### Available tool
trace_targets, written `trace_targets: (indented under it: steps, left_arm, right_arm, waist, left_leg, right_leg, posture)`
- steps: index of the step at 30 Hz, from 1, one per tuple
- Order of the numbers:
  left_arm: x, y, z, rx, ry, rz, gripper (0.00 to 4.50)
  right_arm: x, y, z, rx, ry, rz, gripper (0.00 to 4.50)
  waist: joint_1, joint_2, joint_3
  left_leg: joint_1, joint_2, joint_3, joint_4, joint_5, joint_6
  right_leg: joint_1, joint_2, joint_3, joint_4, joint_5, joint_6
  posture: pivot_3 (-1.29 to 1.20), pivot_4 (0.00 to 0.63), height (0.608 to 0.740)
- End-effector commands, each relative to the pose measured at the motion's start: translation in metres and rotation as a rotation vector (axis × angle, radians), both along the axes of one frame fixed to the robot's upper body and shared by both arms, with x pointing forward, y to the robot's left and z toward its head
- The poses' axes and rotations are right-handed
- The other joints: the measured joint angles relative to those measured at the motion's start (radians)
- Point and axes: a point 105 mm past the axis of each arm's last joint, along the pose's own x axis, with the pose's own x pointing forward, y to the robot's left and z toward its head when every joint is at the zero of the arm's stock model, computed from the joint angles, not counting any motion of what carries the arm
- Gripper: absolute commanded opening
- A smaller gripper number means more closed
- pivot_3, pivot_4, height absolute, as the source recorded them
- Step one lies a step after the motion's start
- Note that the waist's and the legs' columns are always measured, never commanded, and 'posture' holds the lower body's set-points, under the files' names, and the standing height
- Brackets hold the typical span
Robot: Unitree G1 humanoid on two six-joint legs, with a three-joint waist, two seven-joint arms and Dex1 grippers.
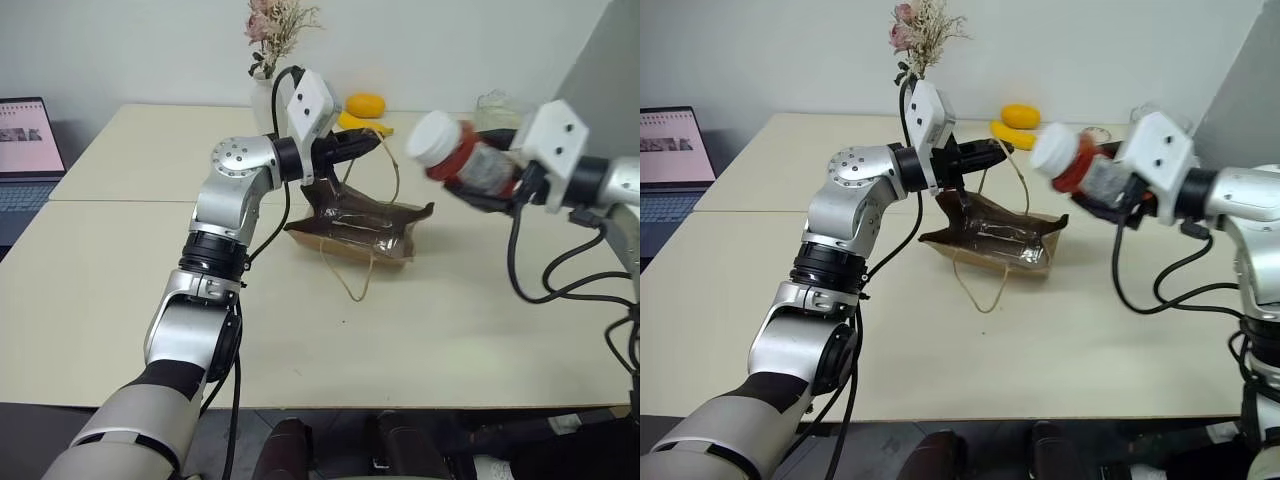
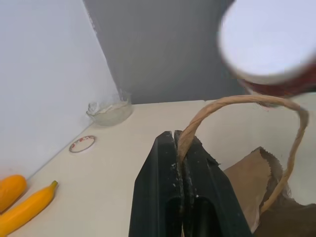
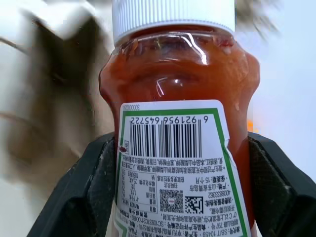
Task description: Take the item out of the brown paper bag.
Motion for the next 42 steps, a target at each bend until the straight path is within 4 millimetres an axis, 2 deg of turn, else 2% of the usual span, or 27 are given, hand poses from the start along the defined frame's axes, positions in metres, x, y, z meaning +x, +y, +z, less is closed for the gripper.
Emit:
trace_targets:
  steps: [1,5,7,9,12,13,17,22,27,30,31,33,35,42]
  left_arm:
    - [-0.004,-0.001,0.010,-0.006,-0.048,-0.004,0.00]
    - [-0.004,-0.001,0.009,-0.003,-0.049,-0.004,0.00]
    - [-0.004,-0.001,0.009,-0.002,-0.049,-0.003,0.00]
    - [-0.004,0.000,0.009,-0.001,-0.050,-0.002,0.00]
    - [-0.004,0.001,0.009,0.000,-0.050,0.002,0.00]
    - [-0.004,0.002,0.009,0.000,-0.050,0.003,0.00]
    - [-0.003,0.002,0.009,0.001,-0.050,0.006,0.00]
    - [-0.003,0.003,0.007,0.003,-0.047,0.010,0.00]
    - [0.000,0.006,0.004,0.016,-0.046,0.024,0.00]
    - [-0.001,0.011,-0.003,0.092,-0.061,0.012,0.00]
    - [0.001,0.013,-0.006,0.121,-0.072,0.022,0.30]
    - [0.002,0.018,-0.010,0.154,-0.069,0.029,0.58]
    - [0.002,0.021,-0.013,0.179,-0.065,0.024,1.18]
    - [0.000,0.042,-0.011,0.188,-0.046,0.054,3.37]
  right_arm:
    - [0.006,-0.018,-0.016,-0.068,-0.011,-0.080,3.14]
    - [0.013,-0.030,-0.064,-0.264,0.070,-0.116,3.14]
    - [0.014,-0.033,-0.082,-0.336,0.097,-0.114,3.14]
    - [0.014,-0.035,-0.092,-0.361,0.118,-0.112,3.14]
    - [0.014,-0.037,-0.098,-0.388,0.127,-0.107,3.14]
    - [0.014,-0.038,-0.098,-0.388,0.129,-0.107,3.14]
    - [0.010,-0.041,-0.096,-0.385,0.141,-0.107,4.48]
    - [-0.002,-0.037,-0.077,-0.319,0.111,-0.089,4.48]
    - [-0.037,0.008,-0.049,-0.001,0.075,0.068,4.48]
    - [-0.067,0.040,-0.030,0.238,0.063,0.175,4.48]
    - [-0.074,0.047,-0.023,0.307,0.058,0.192,4.50]
    - [-0.080,0.055,-0.014,0.377,0.050,0.211,4.50]
    - [-0.082,0.059,-0.010,0.420,0.051,0.215,4.50]
    - [-0.076,0.059,-0.017,0.397,0.084,0.189,4.50]
  waist:
    - [-0.001,0.000,0.000]
    - [-0.002,0.001,0.001]
    - [-0.002,0.003,0.002]
    - [-0.002,0.003,0.002]
    - [-0.002,0.003,0.002]
    - [-0.002,0.003,0.002]
    - [-0.002,0.003,0.002]
    - [0.000,0.003,0.002]
    - [-0.001,0.003,0.002]
    - [-0.001,0.003,0.002]
    - [-0.001,0.003,0.002]
    - [-0.001,0.003,0.002]
    - [0.000,0.003,0.002]
    - [-0.001,0.003,0.002]
  left_leg:
    - [0.000,0.000,0.001,0.000,0.000,0.000]
    - [-0.001,0.000,0.003,0.000,0.000,0.000]
    - [-0.001,0.000,0.004,0.000,0.000,0.000]
    - [-0.001,0.000,0.005,0.000,0.000,0.000]
    - [-0.001,0.000,0.005,0.000,0.000,0.000]
    - [-0.001,0.000,0.005,0.000,0.000,0.000]
    - [-0.001,0.000,0.004,0.000,0.000,0.000]
    - [-0.001,0.000,0.004,0.000,0.000,0.000]
    - [-0.001,0.001,0.002,0.000,0.000,0.000]
    - [-0.001,0.001,-0.001,0.001,0.000,0.000]
    - [-0.001,0.001,-0.003,0.001,0.000,0.000]
    - [0.002,0.001,-0.003,0.000,0.000,0.000]
    - [0.003,0.000,-0.003,0.001,0.000,0.000]
    - [0.002,0.000,-0.003,0.000,0.000,0.000]
  right_leg:
    - [0.000,0.000,0.001,0.000,0.000,0.000]
    - [-0.002,0.000,0.001,0.000,0.000,0.000]
    - [-0.002,0.000,0.001,0.000,0.000,0.000]
    - [-0.002,0.000,0.001,0.000,0.000,0.000]
    - [-0.002,0.001,0.001,0.000,0.000,0.000]
    - [-0.002,0.001,0.001,0.000,0.000,0.000]
    - [-0.002,0.001,0.001,0.000,0.000,0.000]
    - [-0.001,0.001,0.001,0.000,0.000,0.000]
    - [0.000,0.001,0.001,0.000,0.000,0.000]
    - [0.001,0.001,0.000,0.000,0.000,0.000]
    - [0.001,0.001,0.000,0.001,0.000,0.000]
    - [0.001,0.001,0.000,0.002,0.000,0.000]
    - [0.002,0.001,0.000,0.002,0.000,0.000]
    - [0.001,0.001,0.000,0.001,0.000,0.000]
  posture:
    - [0.00,0.150,0.740]
    - [0.00,0.150,0.740]
    - [0.00,0.150,0.740]
    - [0.00,0.150,0.740]
    - [0.00,0.150,0.740]
    - [0.00,0.150,0.740]
    - [0.00,0.150,0.740]
    - [0.00,0.150,0.740]
    - [0.00,0.150,0.740]
    - [0.00,0.150,0.740]
    - [0.00,0.150,0.740]
    - [0.00,0.150,0.740]
    - [0.00,0.150,0.740]
    - [0.00,0.150,0.740]
